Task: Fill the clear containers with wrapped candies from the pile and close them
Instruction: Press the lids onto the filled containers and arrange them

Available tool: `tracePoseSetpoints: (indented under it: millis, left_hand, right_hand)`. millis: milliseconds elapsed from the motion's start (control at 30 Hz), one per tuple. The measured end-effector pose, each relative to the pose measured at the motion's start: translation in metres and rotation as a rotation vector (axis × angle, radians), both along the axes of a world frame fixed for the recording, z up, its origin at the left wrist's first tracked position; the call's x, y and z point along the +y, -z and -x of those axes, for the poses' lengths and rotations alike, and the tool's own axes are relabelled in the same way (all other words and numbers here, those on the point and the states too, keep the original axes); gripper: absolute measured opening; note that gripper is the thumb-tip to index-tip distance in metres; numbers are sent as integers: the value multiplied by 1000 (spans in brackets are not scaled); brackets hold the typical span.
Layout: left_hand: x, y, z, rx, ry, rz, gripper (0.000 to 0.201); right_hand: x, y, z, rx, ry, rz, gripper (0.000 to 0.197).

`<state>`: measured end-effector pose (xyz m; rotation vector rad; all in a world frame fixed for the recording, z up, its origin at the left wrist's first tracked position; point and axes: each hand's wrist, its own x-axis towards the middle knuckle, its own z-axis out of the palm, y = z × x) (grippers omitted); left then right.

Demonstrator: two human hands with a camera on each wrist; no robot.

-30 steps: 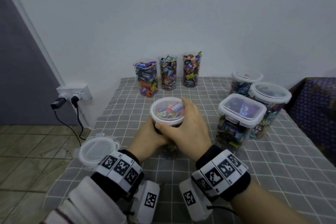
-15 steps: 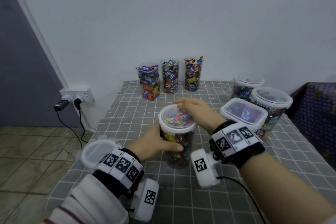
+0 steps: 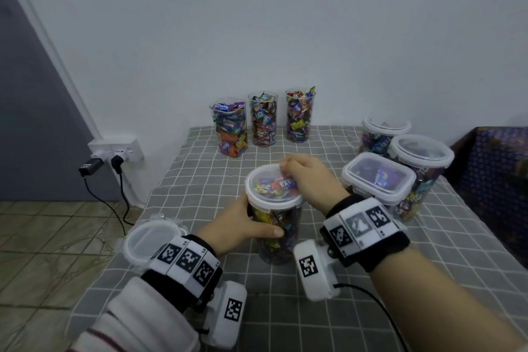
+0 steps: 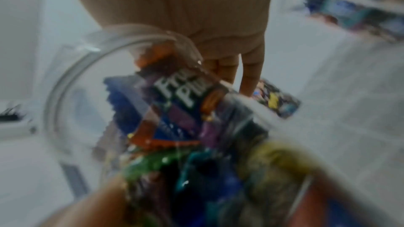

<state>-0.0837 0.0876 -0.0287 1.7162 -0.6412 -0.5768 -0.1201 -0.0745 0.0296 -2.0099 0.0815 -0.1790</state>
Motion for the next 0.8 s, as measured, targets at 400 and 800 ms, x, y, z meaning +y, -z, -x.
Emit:
tracePoseSetpoints:
  millis: [400, 800]
  left_hand:
    - [-1, 8, 2, -37, -43, -13, 95]
    - [-37, -1, 12, -71, -47, -41, 101]
  right_hand:
    - [-69, 1, 71, -188, 551, 831, 64]
    - [-86, -1, 102, -48, 459, 655, 79]
